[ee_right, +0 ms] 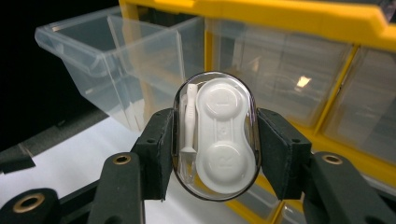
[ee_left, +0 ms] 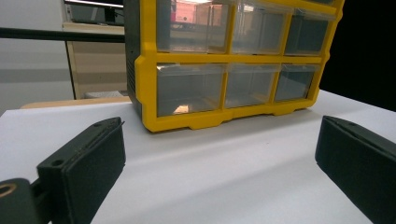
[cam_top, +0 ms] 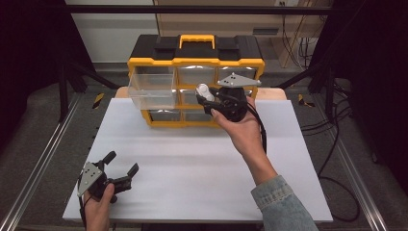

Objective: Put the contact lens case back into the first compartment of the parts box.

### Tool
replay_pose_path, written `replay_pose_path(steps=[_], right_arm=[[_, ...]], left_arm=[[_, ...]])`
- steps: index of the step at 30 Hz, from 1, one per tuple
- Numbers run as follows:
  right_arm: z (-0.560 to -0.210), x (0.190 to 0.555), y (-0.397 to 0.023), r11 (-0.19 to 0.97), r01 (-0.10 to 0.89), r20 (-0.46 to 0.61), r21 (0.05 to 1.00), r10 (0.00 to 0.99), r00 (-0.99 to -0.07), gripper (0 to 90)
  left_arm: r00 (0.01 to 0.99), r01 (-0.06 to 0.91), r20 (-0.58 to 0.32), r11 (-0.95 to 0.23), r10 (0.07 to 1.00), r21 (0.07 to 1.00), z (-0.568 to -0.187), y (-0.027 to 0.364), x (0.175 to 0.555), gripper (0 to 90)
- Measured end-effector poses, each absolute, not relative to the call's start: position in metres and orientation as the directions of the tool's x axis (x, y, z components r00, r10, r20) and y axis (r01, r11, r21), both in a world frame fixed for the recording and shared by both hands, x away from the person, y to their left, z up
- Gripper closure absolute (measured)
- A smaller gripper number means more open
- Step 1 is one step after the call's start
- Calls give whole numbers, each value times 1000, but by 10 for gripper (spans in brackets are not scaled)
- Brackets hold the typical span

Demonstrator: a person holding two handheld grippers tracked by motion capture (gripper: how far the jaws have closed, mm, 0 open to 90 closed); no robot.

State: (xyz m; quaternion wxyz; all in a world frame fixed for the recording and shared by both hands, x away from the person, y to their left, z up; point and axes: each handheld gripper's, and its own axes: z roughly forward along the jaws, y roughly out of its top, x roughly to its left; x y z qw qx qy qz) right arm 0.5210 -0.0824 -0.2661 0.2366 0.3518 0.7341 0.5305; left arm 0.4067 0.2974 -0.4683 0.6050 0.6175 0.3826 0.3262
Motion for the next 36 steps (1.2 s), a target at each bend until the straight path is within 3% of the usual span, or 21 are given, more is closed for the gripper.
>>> replay_pose_path(steps=[36], right_arm=[[-223,535,-72,180,203,-13,963,778,-628,491]], left_arm=[[480,71,-65,36,875,997,-468,302,407,12]])
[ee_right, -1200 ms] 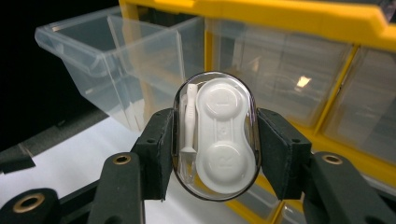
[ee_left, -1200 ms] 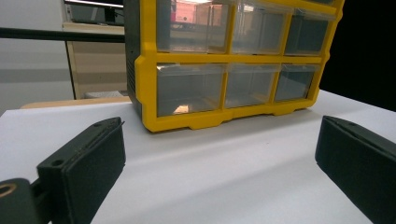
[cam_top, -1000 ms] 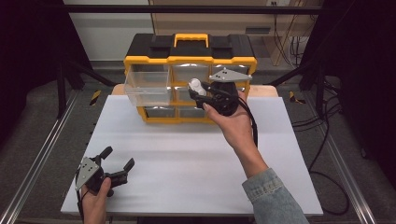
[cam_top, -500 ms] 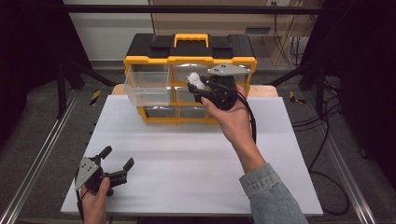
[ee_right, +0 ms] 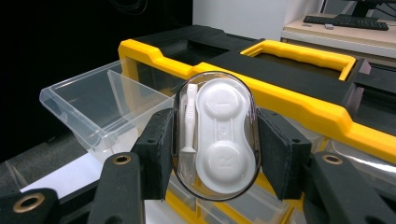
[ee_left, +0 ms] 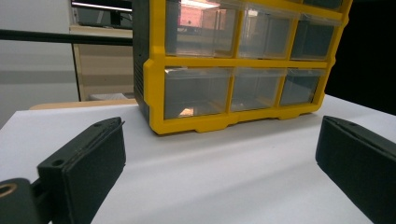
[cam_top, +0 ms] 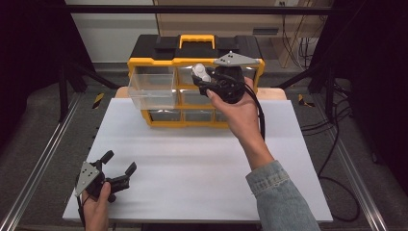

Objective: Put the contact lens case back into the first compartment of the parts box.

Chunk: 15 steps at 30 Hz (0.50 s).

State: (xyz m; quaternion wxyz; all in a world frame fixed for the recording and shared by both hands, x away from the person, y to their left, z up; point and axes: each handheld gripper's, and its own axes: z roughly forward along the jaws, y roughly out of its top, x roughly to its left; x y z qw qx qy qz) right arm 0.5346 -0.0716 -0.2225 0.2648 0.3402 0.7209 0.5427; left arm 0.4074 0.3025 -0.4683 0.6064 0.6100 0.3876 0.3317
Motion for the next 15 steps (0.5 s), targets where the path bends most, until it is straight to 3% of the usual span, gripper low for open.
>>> replay_pose_path(steps=[15], right_arm=[[-209,542,-56,171,193,-8,966,768,-640,490]], left_arm=[[466,79,-75,42,882,996,-469,305,408,11]])
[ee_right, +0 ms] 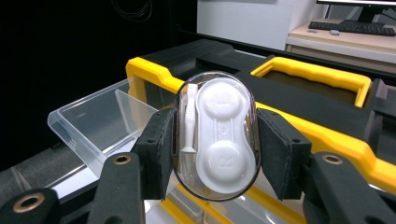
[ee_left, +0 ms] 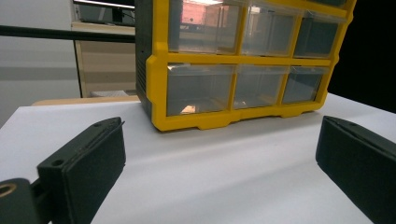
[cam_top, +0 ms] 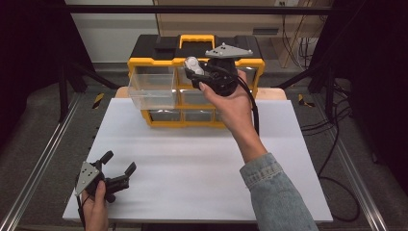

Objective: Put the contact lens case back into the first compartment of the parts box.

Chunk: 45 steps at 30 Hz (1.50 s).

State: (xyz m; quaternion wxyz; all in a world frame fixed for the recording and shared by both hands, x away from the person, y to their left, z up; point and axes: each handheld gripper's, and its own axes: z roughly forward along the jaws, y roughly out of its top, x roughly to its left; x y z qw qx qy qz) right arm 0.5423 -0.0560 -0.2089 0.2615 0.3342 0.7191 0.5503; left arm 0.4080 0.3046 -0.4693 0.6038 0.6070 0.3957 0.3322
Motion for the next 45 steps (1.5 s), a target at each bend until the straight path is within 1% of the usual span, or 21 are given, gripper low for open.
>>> replay_pose_path(steps=[8,19,34,39,45], right_arm=[[-201,542,-49,164,179,-11,970,765,-644,491],[-199,539,-34,155,173,-1,973,748,-664,491],[-208,542,8,225,173,-40,959,712,-701,490],[-205,543,16,241,164,-56,957,705,-707,490],[-204,545,24,243,170,-52,955,701,-712,490]], left_arm=[[471,78,-64,31,880,996,-469,303,408,11],[476,83,-64,28,877,996,-469,302,408,11],[477,84,-62,25,877,996,-469,302,408,11],[476,84,-65,28,877,996,-469,302,408,11],[473,85,-67,31,878,996,-469,304,408,12]])
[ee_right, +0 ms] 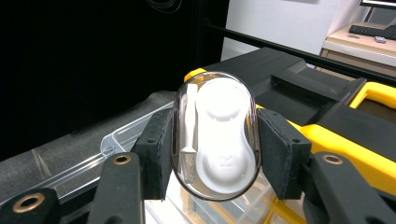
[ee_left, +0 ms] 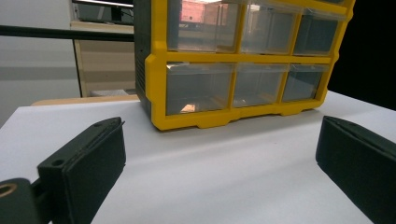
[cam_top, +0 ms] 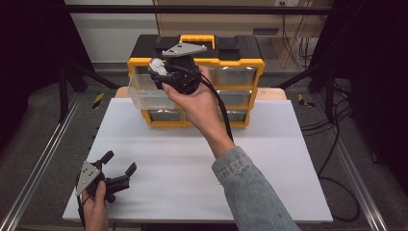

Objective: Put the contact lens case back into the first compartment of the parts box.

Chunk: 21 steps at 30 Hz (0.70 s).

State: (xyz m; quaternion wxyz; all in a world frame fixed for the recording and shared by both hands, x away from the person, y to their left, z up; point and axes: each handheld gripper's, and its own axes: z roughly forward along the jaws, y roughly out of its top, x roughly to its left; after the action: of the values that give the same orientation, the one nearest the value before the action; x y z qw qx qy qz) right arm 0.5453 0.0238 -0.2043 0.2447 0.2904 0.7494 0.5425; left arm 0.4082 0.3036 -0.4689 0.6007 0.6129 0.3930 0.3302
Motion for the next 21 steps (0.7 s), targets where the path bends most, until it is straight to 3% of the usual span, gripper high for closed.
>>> replay_pose_path(steps=[21], right_arm=[[-207,549,40,293,180,-77,939,691,-719,490]], left_arm=[[470,92,-61,20,880,996,-470,303,409,12]])
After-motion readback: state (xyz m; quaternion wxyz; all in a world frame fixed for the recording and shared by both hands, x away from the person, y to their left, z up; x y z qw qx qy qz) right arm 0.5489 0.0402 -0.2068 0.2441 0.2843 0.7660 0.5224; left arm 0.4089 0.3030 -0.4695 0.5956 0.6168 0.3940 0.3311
